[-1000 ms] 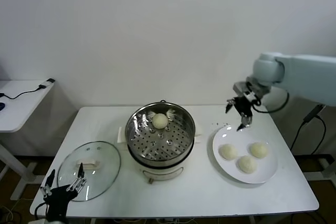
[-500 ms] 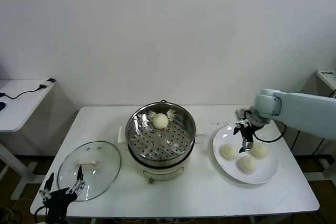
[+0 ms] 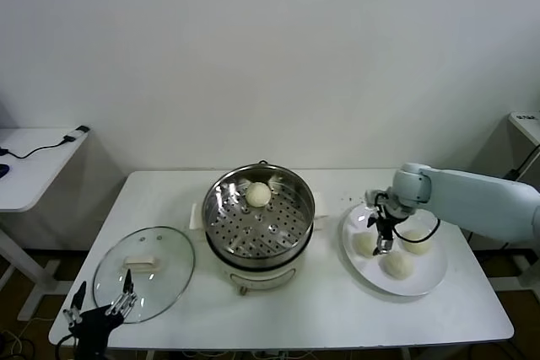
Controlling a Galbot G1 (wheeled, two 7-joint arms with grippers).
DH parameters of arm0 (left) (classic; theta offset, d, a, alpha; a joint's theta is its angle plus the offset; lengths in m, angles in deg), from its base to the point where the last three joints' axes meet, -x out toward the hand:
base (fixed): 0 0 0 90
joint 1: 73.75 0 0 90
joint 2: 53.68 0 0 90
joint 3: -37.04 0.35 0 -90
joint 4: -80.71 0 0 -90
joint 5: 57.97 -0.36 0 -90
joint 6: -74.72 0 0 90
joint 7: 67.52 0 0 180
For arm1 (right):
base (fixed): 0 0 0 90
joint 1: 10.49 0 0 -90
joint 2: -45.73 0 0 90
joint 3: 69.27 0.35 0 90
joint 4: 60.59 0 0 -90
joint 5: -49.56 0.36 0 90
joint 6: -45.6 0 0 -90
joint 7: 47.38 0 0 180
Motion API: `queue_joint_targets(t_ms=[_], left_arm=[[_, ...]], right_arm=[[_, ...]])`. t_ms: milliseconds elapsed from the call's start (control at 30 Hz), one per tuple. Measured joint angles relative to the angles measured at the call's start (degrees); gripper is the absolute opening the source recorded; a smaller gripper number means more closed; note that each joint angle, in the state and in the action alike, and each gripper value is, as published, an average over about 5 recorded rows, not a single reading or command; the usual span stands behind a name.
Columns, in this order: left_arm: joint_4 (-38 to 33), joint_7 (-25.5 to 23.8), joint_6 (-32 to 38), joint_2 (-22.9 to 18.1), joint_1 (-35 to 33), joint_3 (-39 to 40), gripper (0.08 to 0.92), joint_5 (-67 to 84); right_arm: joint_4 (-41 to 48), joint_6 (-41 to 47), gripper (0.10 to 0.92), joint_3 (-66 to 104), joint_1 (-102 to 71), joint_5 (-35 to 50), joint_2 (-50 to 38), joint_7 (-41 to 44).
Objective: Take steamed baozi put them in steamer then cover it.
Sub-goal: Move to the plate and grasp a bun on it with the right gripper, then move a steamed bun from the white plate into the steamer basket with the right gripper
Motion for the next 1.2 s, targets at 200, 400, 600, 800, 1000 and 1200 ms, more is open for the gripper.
queue_joint_targets(t_ms=[200, 400, 600, 800, 1000, 1200], left_arm=[[-0.13, 0.00, -0.06, -0.01, 0.10, 0.26, 0.823, -0.14], [-0.37, -0.01, -0.21, -0.09, 0.09, 0.38, 0.823, -0.39], [-0.71, -0.02, -0.22, -0.04, -0.29, 0.32, 0.823, -0.57], [-1.33, -0.11, -0.52, 0.22, -0.26, 0.39, 0.823, -0.68], [-2.02, -0.17, -0.92, 0.40, -0.04, 0.47, 0.823, -0.74], [-2.21, -0.19, -0.88, 0.45, 0.12, 0.58, 0.823, -0.93]], right_arm=[[0.06, 0.53, 0.665, 0.98, -0.99, -0.66, 0.07, -0.37], [-0.46, 0.59, 0.602, 1.51, -1.04, -1.15, -0.18, -0.35], [-1.59, -0.37, 0.602, -0.97, 3.60, 0.30, -0.46, 1.01], [-4.19, -1.25, 0.602, -7.38, 16.22, 5.97, 0.81, 3.77], [-9.83, 0.46, 0.602, -10.98, 28.97, 15.26, 3.89, 4.31], [-15.42, 5.18, 0.602, -9.36, 34.56, 24.82, 9.56, 1.06]])
